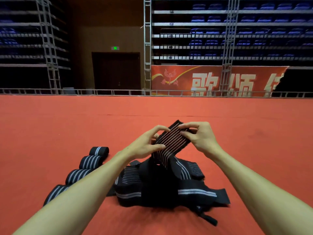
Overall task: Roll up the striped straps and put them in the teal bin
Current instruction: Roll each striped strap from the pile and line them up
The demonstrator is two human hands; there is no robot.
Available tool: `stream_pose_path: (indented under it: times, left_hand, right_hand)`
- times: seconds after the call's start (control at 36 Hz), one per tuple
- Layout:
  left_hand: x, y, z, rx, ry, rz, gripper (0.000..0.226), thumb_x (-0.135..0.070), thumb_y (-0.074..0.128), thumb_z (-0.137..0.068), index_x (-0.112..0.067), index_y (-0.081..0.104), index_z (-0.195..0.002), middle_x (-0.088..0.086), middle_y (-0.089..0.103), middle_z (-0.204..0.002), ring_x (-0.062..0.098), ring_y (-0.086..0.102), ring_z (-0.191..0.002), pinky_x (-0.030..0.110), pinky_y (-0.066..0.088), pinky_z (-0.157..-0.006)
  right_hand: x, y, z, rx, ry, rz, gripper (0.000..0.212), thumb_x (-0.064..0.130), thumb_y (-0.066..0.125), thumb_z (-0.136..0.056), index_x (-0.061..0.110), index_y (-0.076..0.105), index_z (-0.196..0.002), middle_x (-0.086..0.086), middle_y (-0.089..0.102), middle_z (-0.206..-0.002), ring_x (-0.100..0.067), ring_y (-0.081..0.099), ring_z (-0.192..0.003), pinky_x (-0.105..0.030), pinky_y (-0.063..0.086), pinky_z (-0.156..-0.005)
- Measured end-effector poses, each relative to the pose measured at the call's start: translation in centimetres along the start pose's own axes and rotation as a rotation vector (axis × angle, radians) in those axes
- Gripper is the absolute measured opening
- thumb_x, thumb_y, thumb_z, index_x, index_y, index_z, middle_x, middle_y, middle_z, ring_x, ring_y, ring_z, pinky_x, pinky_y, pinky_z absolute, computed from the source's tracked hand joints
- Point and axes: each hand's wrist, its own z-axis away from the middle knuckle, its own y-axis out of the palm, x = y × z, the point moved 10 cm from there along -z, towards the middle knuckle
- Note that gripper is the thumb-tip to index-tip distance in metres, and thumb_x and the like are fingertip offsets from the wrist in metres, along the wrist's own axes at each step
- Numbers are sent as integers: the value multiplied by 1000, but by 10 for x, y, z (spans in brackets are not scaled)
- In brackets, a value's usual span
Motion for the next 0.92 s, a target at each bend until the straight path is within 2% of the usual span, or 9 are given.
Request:
stream_pose_path:
  times: [0.06,0.14,0.25,0.39,0.53,0.67,0.72,0.81,0.92]
  left_hand:
    - [-9,-4,-4,20,2,-4,41,-6,61,-94,-32,53,-125,7,61,-97,28,67,-97,40,59,-86]
    - [-24,-7,-9,35,35,-102,35,-5,61,-94,-28,58,-121,-18,60,-110,7,61,-107,33,53,-95]
    - [-26,-4,-8,67,25,-214,29,-8,62,-94,-29,64,-113,-19,62,-111,-5,56,-107,27,44,-100]
    - [-29,-10,-3,23,42,-152,21,-8,64,-93,-23,66,-108,-15,66,-108,-1,60,-106,28,47,-98]
    - [-26,-14,3,65,9,-193,17,-14,65,-93,-27,67,-104,-20,65,-105,-8,57,-102,29,42,-97]
    - [-8,2,15,190,-43,-263,38,-12,70,-90,-27,58,-122,-37,55,-108,-22,50,-100,5,35,-86]
    - [-2,8,19,217,-37,-281,54,-11,72,-87,-33,51,-130,-30,52,-124,-19,48,-111,8,37,-94]
    - [4,9,21,206,-24,-256,68,-13,74,-84,-40,45,-139,-21,46,-143,-4,45,-129,28,39,-110]
    - [6,10,22,208,-16,-219,75,-11,75,-84,-42,40,-144,-17,42,-149,1,46,-132,37,43,-110]
  right_hand:
    - [2,-6,0,-16,-3,-16,21,-3,74,-81,14,77,-92,2,74,-90,-11,69,-89,-26,53,-84]
    - [2,-7,0,-24,19,-59,24,1,77,-80,22,75,-90,6,73,-91,-12,69,-89,-32,56,-84]
    - [4,10,4,75,24,-106,31,14,86,-73,31,74,-97,8,74,-101,-13,70,-97,-42,56,-90]
    - [13,41,16,266,13,-137,40,8,85,-73,26,72,-106,15,73,-90,2,66,-76,-21,50,-72]
    - [15,38,15,183,-3,13,35,10,86,-71,26,75,-101,12,73,-102,-4,66,-103,-38,48,-103]
    - [21,31,15,159,12,11,34,3,85,-70,24,77,-96,10,73,-99,-6,66,-102,-37,48,-103]
    - [22,26,14,152,14,27,36,3,85,-70,22,77,-99,10,73,-100,-4,66,-101,-34,49,-101]
    - [20,11,13,124,31,17,38,3,85,-71,20,76,-103,11,70,-99,-1,65,-97,-25,50,-95]
    - [16,-7,13,98,22,26,39,2,84,-71,18,75,-105,12,69,-96,9,62,-90,-8,49,-82]
